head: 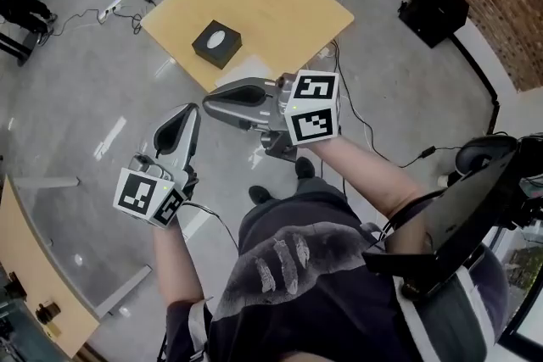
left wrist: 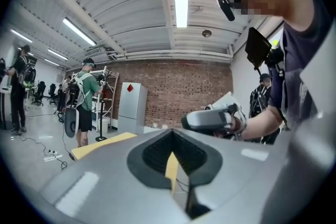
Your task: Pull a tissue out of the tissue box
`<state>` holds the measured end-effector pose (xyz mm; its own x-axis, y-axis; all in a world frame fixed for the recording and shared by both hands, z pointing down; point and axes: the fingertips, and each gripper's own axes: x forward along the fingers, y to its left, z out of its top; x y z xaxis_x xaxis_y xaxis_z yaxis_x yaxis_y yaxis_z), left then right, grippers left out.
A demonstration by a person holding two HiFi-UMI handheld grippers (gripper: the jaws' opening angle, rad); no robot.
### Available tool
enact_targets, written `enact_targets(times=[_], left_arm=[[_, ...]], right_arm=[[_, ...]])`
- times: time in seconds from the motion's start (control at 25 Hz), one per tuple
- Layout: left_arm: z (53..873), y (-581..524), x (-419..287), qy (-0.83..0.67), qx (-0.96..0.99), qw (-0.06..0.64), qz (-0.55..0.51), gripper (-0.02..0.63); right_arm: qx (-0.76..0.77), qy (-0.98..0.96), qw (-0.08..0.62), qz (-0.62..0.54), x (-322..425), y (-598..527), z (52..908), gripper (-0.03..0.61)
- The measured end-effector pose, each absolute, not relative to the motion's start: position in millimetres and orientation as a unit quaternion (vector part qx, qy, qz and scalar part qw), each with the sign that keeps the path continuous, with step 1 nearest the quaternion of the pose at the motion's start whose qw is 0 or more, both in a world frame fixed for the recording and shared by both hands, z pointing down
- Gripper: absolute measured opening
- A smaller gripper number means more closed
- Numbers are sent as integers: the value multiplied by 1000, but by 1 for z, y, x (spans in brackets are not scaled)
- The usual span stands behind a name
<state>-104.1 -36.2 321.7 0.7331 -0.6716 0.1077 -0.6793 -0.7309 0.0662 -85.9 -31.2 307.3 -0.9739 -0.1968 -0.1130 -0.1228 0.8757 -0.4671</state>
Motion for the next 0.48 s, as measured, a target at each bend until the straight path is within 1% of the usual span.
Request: enact_targets(times=[0.2,0.48], left_arm=[[312,-36,-82,-381,922,53,47,-2],[313,-44,-45,-418,903,71,61,-2]], right_arm=[[-28,973,70,-219,-73,-19,304,-3],[11,985,32,-167,-39,-25,307,-2]])
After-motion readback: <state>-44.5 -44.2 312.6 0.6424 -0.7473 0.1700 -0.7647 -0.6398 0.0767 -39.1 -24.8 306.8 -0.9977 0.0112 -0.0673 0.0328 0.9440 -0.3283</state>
